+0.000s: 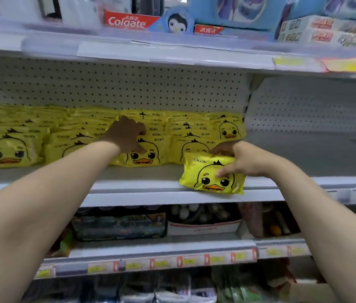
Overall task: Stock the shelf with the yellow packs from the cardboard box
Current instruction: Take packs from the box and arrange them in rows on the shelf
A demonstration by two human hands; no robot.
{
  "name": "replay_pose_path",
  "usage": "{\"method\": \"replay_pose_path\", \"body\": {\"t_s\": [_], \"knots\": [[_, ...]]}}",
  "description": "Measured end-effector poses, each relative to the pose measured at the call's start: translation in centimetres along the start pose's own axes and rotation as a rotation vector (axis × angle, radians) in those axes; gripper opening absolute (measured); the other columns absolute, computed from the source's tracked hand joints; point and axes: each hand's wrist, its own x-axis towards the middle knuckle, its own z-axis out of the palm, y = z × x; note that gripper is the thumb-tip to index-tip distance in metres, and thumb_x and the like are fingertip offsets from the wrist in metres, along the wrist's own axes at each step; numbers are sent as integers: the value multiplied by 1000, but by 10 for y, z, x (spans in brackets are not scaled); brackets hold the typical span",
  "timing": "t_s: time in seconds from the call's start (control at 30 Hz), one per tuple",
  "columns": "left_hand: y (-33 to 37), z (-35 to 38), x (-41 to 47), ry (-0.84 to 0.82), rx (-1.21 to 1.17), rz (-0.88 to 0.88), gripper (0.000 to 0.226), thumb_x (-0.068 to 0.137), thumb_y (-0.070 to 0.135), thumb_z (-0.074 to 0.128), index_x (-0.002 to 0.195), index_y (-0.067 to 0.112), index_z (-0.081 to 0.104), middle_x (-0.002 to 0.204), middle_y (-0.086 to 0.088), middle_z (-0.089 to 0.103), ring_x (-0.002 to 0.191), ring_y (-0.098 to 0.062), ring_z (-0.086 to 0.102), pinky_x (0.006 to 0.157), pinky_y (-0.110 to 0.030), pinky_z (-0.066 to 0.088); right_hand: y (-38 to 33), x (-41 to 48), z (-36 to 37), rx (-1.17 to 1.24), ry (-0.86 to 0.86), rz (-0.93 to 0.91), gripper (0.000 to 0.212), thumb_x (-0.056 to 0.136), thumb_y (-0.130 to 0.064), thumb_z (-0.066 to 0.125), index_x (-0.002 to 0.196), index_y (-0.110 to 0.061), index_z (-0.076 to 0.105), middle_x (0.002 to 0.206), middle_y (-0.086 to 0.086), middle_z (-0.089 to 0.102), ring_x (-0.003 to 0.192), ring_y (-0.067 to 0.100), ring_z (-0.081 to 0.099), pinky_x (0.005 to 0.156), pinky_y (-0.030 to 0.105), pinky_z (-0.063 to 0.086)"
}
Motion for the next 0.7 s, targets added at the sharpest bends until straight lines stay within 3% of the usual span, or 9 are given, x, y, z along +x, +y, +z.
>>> {"method": "replay_pose_path", "body": {"t_s": [0.07,0.13,0.2,0.3,0.4,0.5,0.6,0.7], "knots": [[28,-7,-6,91,47,-9,67,74,51,77,132,29,53,127,-7,56,126,-29,42,100,-41,44,14,-5,-11,-18,-15,-30,61,70,-39,88,125,-36,61,135,-11,59,128,11,52,112,31,39],[68,-15,-14,137,-215,105,58,77,50,76,127,31,57,129,0,59,126,-22,46,102,-38,43,27,-12,-21,-30,-12,-70,61,72,-35,88,127,-33,62,132,-13,60,125,8,52,108,25,39],[116,-23,-29,10,-619,271,47,78,43,78,120,32,59,124,9,63,117,-6,56,99,-29,47,41,-19,-30,15,-10,-106,63,72,-29,89,129,-30,62,132,-14,62,124,6,53,108,24,39],[181,-19,-49,-153,-877,377,38,80,27,80,113,21,62,111,7,70,101,4,64,88,-14,49,65,-29,-42,55,-24,-146,65,69,-29,90,129,-28,63,127,-15,65,120,6,58,108,29,43],[221,-7,-53,-103,-938,393,29,79,11,80,103,6,65,99,1,71,89,-1,65,81,-15,49,91,-37,-56,38,-6,-177,61,66,-31,92,120,-32,62,121,-15,64,116,9,59,104,34,47],[246,-2,-52,-56,-973,352,19,77,8,81,90,9,67,91,-2,71,83,-5,63,79,-18,51,114,-47,-66,71,22,-180,65,63,-34,93,116,-33,56,118,-13,61,112,9,59,97,34,51],[263,-1,-49,-2,-1003,308,13,78,8,79,84,8,67,81,1,67,74,-3,59,72,-15,48,135,-56,-73,232,49,-241,49,69,-23,90,105,-22,56,105,-8,64,94,0,62,83,21,50],[266,0,-41,12,-1016,215,13,78,12,80,81,8,67,77,3,67,70,-2,59,70,-16,47,157,-57,-76,466,32,-237,30,78,-12,83,94,-12,58,83,-1,65,76,6,61,69,18,47]]}}
